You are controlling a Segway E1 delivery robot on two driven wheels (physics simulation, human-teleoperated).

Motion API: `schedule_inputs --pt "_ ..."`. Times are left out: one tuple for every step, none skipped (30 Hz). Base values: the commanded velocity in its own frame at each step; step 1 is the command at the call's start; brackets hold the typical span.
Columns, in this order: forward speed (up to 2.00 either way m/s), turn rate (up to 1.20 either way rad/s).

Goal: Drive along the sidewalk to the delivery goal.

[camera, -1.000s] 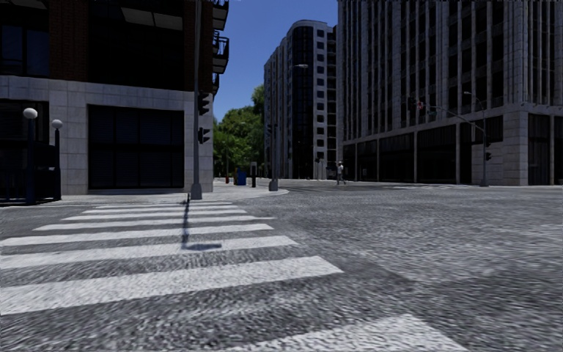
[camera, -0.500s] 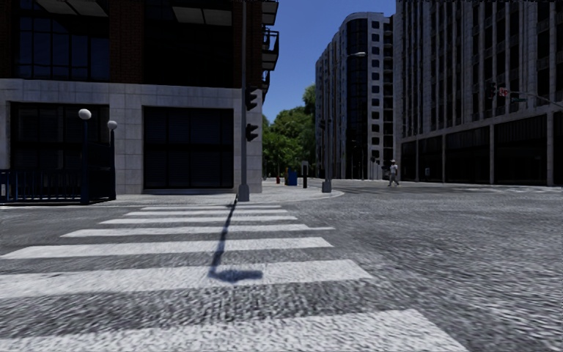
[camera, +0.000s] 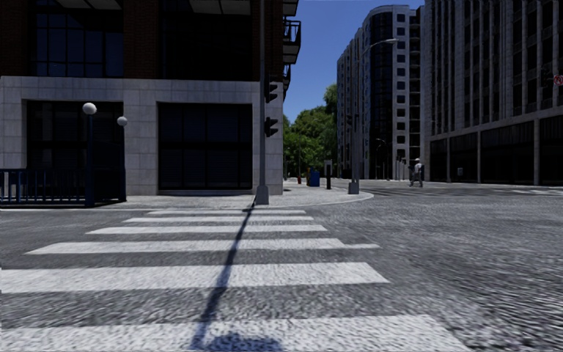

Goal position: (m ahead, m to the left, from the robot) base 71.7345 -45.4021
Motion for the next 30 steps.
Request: schedule_inputs --pt "2.00 0.00" --pt "2.00 0.00" --pt "2.00 0.00" --pt "2.00 0.00" --pt "2.00 0.00" --pt "2.00 0.00" --pt "2.00 0.00" --pt "2.00 0.00" --pt "2.00 0.04" --pt "2.00 0.10" --pt "2.00 0.10" --pt "2.00 0.13" --pt "2.00 0.14" --pt "2.00 0.05" --pt "2.00 0.00" --pt "2.00 0.00" --pt "2.00 0.00" --pt "2.00 0.00" --pt "2.00 0.00" --pt "2.00 0.00" --pt "2.00 0.00" --pt "2.00 0.00" --pt "2.00 0.00" --pt "2.00 0.00" --pt "2.00 0.00" --pt "2.00 0.00" --pt "2.00 0.00" --pt "2.00 0.00" --pt "2.00 0.00" --pt "2.00 0.00"
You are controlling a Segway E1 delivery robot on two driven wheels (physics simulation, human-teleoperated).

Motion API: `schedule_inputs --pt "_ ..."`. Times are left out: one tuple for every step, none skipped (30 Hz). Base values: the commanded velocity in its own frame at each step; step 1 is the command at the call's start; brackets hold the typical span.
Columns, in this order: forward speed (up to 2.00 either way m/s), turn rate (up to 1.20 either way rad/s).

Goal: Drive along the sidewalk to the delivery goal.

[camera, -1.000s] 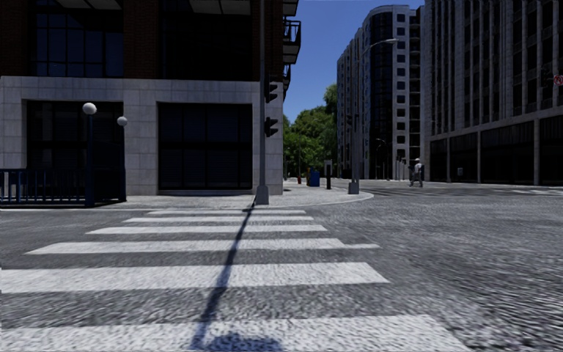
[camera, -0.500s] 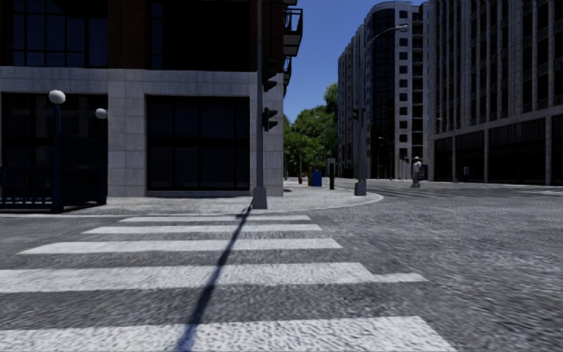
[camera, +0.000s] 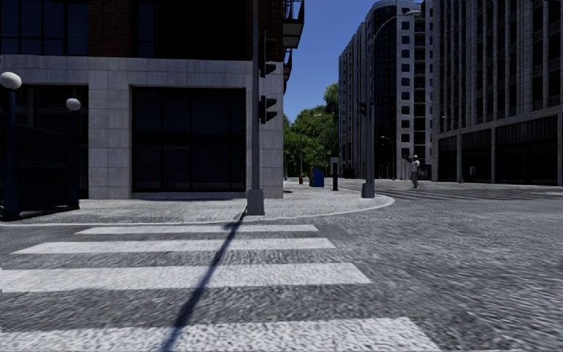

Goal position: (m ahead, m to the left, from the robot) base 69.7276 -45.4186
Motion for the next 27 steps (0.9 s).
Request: schedule_inputs --pt "2.00 0.00" --pt "2.00 0.00" --pt "2.00 0.00" --pt "2.00 0.00" --pt "2.00 0.00" --pt "2.00 0.00" --pt "2.00 0.00" --pt "2.00 0.00" --pt "2.00 0.00" --pt "2.00 0.00" --pt "2.00 0.00" --pt "2.00 0.00" --pt "2.00 0.00" --pt "2.00 0.00" --pt "2.00 0.00" --pt "2.00 0.00" --pt "2.00 0.00" --pt "2.00 0.00" --pt "2.00 0.00" --pt "2.00 0.00" --pt "2.00 0.00" --pt "2.00 0.00" --pt "2.00 0.00" --pt "2.00 0.00" --pt "2.00 0.00" --pt "2.00 0.00" --pt "2.00 0.00"
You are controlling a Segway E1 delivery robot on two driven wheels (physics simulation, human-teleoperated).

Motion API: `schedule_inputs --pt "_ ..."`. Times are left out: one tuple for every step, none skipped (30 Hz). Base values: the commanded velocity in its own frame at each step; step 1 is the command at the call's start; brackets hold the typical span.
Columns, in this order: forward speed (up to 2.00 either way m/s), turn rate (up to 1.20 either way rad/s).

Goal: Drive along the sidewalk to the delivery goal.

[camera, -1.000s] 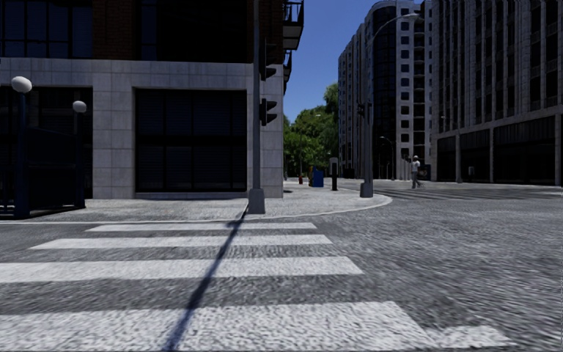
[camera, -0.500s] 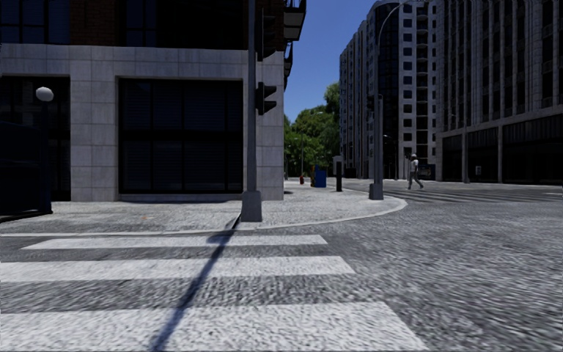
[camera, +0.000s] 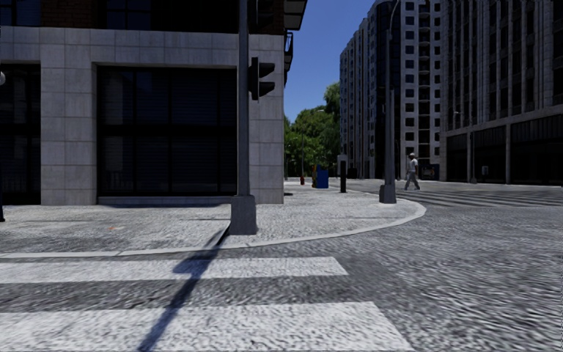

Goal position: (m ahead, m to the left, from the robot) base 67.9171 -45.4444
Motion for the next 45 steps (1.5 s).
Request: schedule_inputs --pt "2.00 0.00" --pt "2.00 0.00" --pt "2.00 0.00" --pt "2.00 0.00" --pt "2.00 0.00" --pt "2.00 0.00" --pt "2.00 0.00" --pt "2.00 0.00" --pt "2.00 0.00" --pt "2.00 0.00" --pt "2.00 0.00" --pt "2.00 0.00" --pt "2.00 0.00" --pt "2.00 0.00" --pt "2.00 0.00" --pt "2.00 0.00" --pt "2.00 0.00" --pt "2.00 0.00" --pt "2.00 -0.01" --pt "2.00 -0.12" --pt "2.00 -0.12" --pt "2.00 -0.15" --pt "2.00 -0.16" --pt "2.00 -0.16" --pt "2.00 -0.16" --pt "2.00 -0.17" --pt "2.00 -0.17" --pt "2.00 -0.17" --pt "2.00 -0.17" --pt "2.00 -0.17" --pt "2.00 -0.17" --pt "2.00 -0.17" --pt "2.00 -0.26" --pt "2.00 -0.35" --pt "1.99 -0.39" --pt "1.99 -0.39" --pt "1.87 -0.40" --pt "1.65 -0.47" --pt "1.54 -0.53" --pt "1.54 -0.53" --pt "1.48 -0.54" --pt "1.47 -0.55" --pt "1.46 -0.55" --pt "1.46 -0.55" --pt "1.46 -0.55"
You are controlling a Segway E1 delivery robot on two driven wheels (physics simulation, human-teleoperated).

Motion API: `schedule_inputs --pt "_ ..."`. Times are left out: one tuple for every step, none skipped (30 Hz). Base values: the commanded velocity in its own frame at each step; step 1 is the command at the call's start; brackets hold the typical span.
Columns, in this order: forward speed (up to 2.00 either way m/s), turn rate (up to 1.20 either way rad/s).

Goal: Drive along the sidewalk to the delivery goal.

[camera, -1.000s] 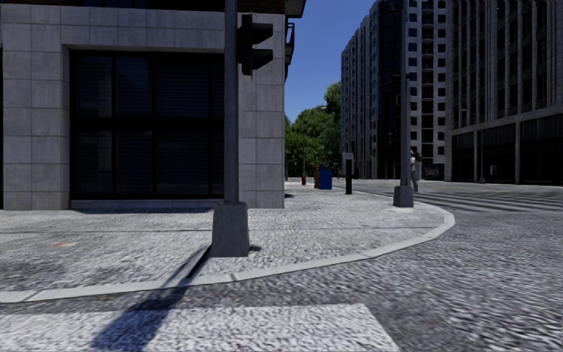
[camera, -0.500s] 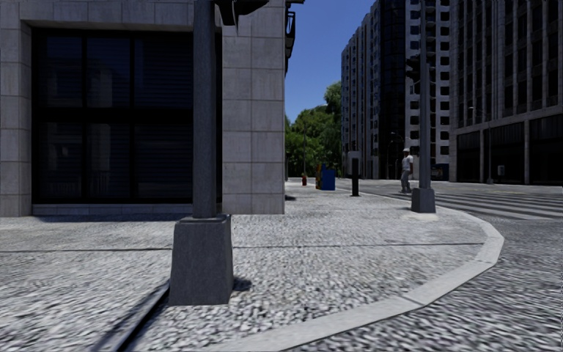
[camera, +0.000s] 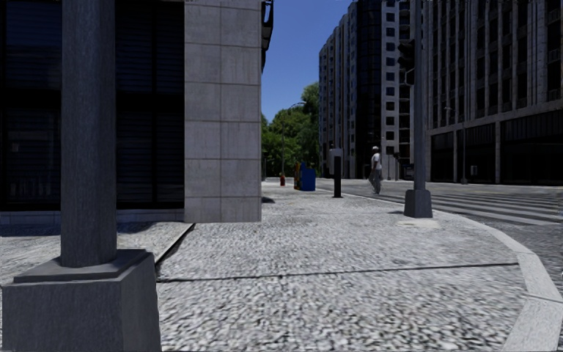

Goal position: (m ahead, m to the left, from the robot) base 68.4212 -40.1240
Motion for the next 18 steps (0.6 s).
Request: schedule_inputs --pt "1.46 -0.55" --pt "1.46 -0.55" --pt "1.46 -0.55" --pt "1.46 -0.55" --pt "1.46 -0.55" --pt "1.46 -0.55" --pt "1.46 -0.55" --pt "1.46 -0.55" --pt "1.46 -0.54" --pt "1.46 -0.54" --pt "1.46 -0.49" --pt "1.46 -0.42" --pt "1.46 -0.40" --pt "1.46 -0.40" --pt "1.46 -0.40" --pt "1.46 -0.34" --pt "1.46 0.00" --pt "1.46 0.00"
